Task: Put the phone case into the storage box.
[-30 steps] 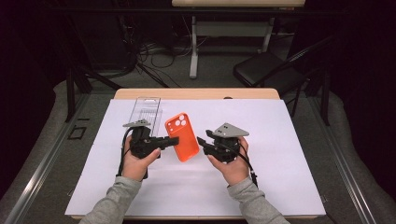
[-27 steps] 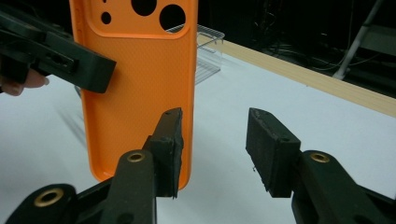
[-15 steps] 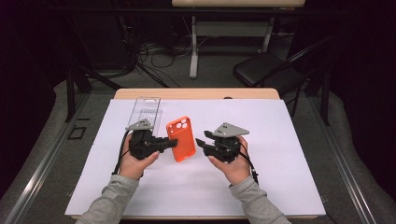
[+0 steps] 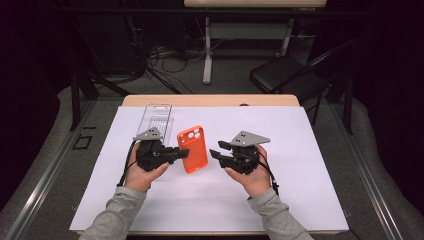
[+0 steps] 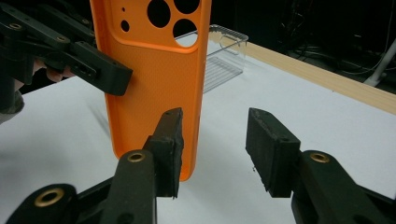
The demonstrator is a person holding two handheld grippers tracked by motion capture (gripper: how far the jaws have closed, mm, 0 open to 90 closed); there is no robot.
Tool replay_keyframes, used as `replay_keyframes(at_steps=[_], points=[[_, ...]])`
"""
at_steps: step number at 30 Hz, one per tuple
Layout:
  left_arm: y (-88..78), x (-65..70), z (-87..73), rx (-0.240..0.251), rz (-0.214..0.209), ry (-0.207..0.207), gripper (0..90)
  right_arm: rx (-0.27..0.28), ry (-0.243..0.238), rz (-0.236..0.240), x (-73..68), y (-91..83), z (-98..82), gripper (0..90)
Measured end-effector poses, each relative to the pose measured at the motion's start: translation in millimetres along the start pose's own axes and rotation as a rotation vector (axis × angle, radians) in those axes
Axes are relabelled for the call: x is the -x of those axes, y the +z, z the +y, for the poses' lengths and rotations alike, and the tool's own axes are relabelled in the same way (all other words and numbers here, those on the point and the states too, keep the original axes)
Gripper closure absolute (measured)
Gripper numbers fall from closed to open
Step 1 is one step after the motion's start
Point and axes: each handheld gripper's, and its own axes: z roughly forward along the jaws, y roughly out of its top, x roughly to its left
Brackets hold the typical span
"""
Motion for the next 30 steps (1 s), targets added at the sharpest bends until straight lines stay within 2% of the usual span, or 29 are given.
replay_keyframes(at_steps=[14,18,25,30], points=[[-0.3,2.1,0.0,-0.002,-0.033,0.004,80.2,-0.011,0.006,0.029,4.0,-2.0,0.3,55.5],[-0.5,2.6,0.1,0.003,-0.054,-0.001,80.2,-0.011,0.01,0.065,4.9,-3.6,0.8,56.2],[-0.4,4.2,0.1,0.003,-0.077,0.001,80.2,-0.011,0.014,0.095,4.1,-5.3,1.2,57.3],[1.7,7.1,-0.5,-0.002,-0.091,0.015,80.2,-0.017,0.022,0.135,4.3,-5.8,0.8,59.5]])
